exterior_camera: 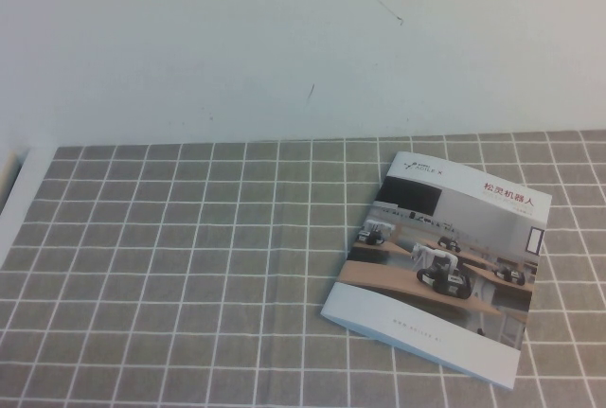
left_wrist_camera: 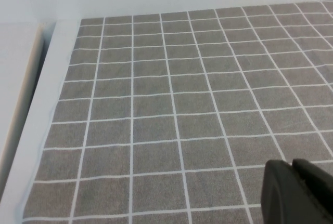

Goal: Close book
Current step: 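Close the open booklet and leave it lying on the table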

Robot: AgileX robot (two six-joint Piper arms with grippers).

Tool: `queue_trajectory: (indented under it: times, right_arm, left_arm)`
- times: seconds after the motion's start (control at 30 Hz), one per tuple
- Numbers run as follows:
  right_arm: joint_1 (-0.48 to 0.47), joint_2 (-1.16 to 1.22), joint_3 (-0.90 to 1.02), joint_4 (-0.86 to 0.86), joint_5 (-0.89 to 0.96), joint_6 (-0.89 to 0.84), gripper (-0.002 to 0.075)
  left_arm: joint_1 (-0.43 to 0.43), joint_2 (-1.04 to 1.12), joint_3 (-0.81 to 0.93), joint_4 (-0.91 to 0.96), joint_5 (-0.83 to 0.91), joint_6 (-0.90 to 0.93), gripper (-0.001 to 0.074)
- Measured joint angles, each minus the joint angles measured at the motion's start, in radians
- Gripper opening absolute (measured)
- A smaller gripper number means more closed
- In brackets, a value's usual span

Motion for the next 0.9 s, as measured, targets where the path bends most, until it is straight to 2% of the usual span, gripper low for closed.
queue_trajectory:
  times: [0.5, 0.9]
  right_arm:
    - [0.000, 0.000, 0.000, 0.000, 0.000, 0.000, -0.0003]
    - [0.000, 0.000, 0.000, 0.000, 0.000, 0.000, -0.0003]
  left_arm:
    - [0.000, 0.000, 0.000, 0.037, 0.000, -0.094, -0.0004]
    - [0.000, 0.000, 0.000, 0.047, 0.000, -0.097, -0.0004]
